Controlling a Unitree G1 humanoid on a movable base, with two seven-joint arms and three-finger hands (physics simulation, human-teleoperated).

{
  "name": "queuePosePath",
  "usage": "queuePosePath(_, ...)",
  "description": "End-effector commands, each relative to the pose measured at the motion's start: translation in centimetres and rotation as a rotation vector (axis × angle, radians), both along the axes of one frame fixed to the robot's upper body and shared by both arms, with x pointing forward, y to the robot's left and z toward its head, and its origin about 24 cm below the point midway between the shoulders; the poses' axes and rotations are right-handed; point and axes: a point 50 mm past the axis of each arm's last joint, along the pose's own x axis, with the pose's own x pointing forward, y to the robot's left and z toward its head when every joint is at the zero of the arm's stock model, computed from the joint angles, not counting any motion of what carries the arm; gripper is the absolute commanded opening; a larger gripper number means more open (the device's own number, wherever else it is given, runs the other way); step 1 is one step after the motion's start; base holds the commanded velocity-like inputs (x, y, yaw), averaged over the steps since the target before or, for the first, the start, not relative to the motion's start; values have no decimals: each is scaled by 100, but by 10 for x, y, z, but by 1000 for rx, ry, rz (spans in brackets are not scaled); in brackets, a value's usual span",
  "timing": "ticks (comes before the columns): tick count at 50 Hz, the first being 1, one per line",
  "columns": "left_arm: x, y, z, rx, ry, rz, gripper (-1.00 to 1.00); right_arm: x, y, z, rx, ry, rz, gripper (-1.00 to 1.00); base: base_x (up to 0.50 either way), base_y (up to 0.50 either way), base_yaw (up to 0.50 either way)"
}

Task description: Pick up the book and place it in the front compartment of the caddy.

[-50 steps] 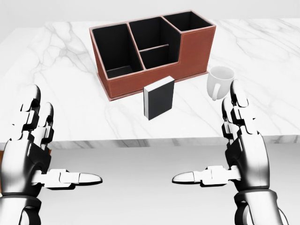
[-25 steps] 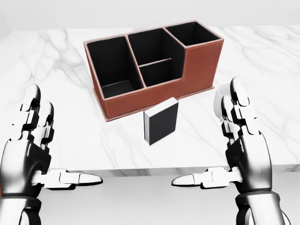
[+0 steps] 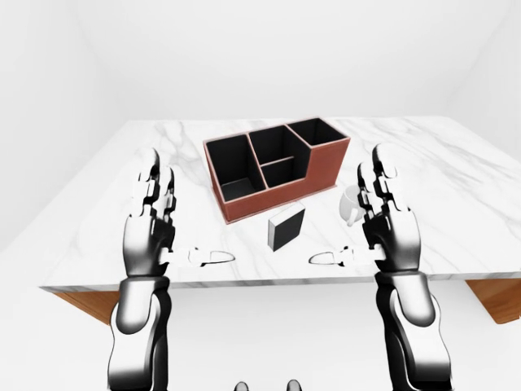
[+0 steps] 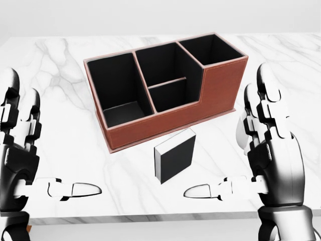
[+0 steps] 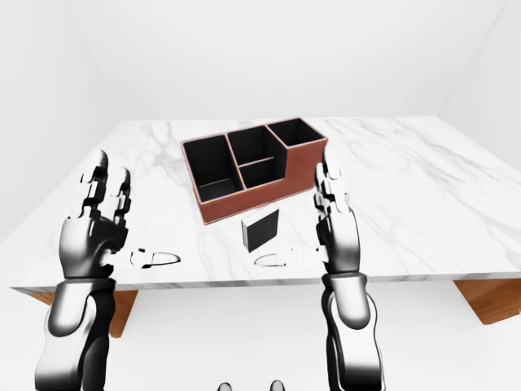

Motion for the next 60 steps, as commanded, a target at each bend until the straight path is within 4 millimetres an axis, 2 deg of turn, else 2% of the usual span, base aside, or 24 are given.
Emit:
queuePosePath(1, -8, 0, 13, 9, -63, 0, 100, -9, 1, 14, 0, -70, 10, 100, 50, 0, 0)
queuePosePath(31, -7, 1, 13, 9, -62, 2, 100, -5, 2, 7, -2, -35, 5, 100, 50, 0, 0)
queuePosePath(45, -7, 1, 13, 9, -60, 0, 100, -6, 3, 10, -4, -47, 10, 100, 1, 0, 0)
queuePosePath(53, -7, 1, 12, 9, -59, 0, 100, -5, 3, 8, -2, -39, 14, 100, 43, 0, 0)
queuePosePath(60, -7, 1, 14, 9, -65, 0, 100, -7, 3, 12, 0, -58, 12, 100, 1, 0, 0)
